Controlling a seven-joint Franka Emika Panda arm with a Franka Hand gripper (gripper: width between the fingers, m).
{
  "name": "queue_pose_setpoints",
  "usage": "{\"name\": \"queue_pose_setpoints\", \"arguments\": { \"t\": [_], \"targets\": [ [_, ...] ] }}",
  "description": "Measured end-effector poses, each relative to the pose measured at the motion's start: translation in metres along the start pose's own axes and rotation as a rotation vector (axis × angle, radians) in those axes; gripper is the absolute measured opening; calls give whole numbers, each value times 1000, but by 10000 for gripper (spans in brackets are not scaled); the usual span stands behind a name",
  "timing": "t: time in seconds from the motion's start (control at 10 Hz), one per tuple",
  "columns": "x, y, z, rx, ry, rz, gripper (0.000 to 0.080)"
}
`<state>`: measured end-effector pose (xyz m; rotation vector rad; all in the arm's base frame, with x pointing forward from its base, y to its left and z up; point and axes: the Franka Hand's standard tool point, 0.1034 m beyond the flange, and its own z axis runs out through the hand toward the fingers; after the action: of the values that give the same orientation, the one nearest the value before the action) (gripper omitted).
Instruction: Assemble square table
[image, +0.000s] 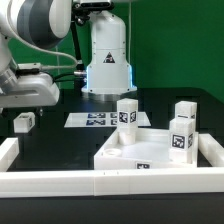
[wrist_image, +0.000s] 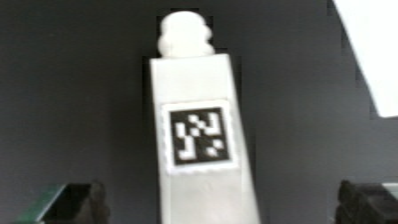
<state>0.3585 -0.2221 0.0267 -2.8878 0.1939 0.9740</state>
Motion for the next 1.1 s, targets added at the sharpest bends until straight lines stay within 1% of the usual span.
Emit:
{"name": "queue_pose_setpoints", "arguments": {
  "t": [0.1,0.3,0.4,0.5,0.6,0.7,0.9,1.1],
  "targets": [
    [-3,-1,9,-5,-2,-1,649],
    [-7,-2,19,-4,-10,-2,649],
    [-7,-1,19,-3,-11,-3,649],
    [-13,-3,21,9,-76,-3,649],
    [-8,-2,21,8,-107,-4,649],
    [-5,0,22,3,-111,-5,649],
    [-5,0,23,3,-111,-5,649],
    [-6,1,24,3,-113,-5,388]
  ]
}}
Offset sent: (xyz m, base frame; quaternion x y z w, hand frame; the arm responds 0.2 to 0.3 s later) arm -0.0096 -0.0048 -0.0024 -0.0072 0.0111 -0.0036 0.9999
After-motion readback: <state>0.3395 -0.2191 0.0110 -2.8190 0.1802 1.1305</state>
